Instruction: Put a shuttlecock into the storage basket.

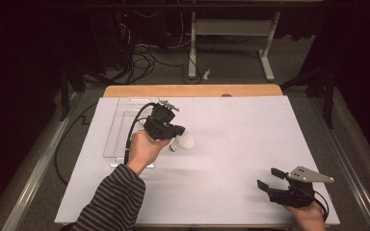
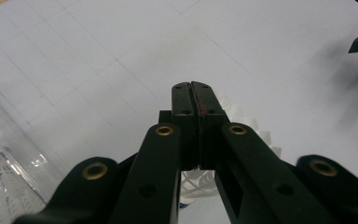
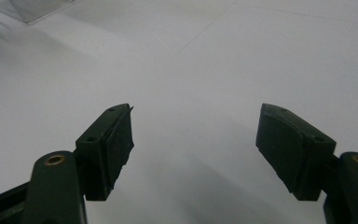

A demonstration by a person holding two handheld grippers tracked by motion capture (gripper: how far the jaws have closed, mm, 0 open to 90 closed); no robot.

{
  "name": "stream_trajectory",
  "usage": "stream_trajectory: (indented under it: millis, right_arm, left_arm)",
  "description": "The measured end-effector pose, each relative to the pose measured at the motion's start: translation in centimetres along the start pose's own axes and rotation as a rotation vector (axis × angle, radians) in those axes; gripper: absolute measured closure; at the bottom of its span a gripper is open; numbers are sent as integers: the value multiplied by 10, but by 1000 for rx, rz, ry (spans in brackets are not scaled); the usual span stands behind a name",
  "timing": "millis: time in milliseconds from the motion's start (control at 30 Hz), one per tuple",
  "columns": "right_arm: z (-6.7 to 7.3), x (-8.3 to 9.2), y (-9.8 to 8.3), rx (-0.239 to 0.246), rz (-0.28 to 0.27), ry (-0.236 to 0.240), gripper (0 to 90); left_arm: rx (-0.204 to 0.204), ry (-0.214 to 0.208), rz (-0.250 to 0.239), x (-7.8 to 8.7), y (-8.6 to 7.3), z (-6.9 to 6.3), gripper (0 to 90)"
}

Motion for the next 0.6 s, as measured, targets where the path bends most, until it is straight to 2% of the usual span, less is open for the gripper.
stream_trajectory:
  millis: [600]
  right_arm:
    - [0, 0, 0, -1, -1, -1, 277]
  left_arm:
    - [16, 29, -24, 17, -8, 11, 890]
Point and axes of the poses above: each handheld gripper's, and its own axes: x roughly backward along the jaws, y roughly out of its top, z roughly to its left, the point moved 9 cm from there along -x, roughly forward along the jaws, and after that the axes turned 9 degrees about z, right-handed, at the moved point
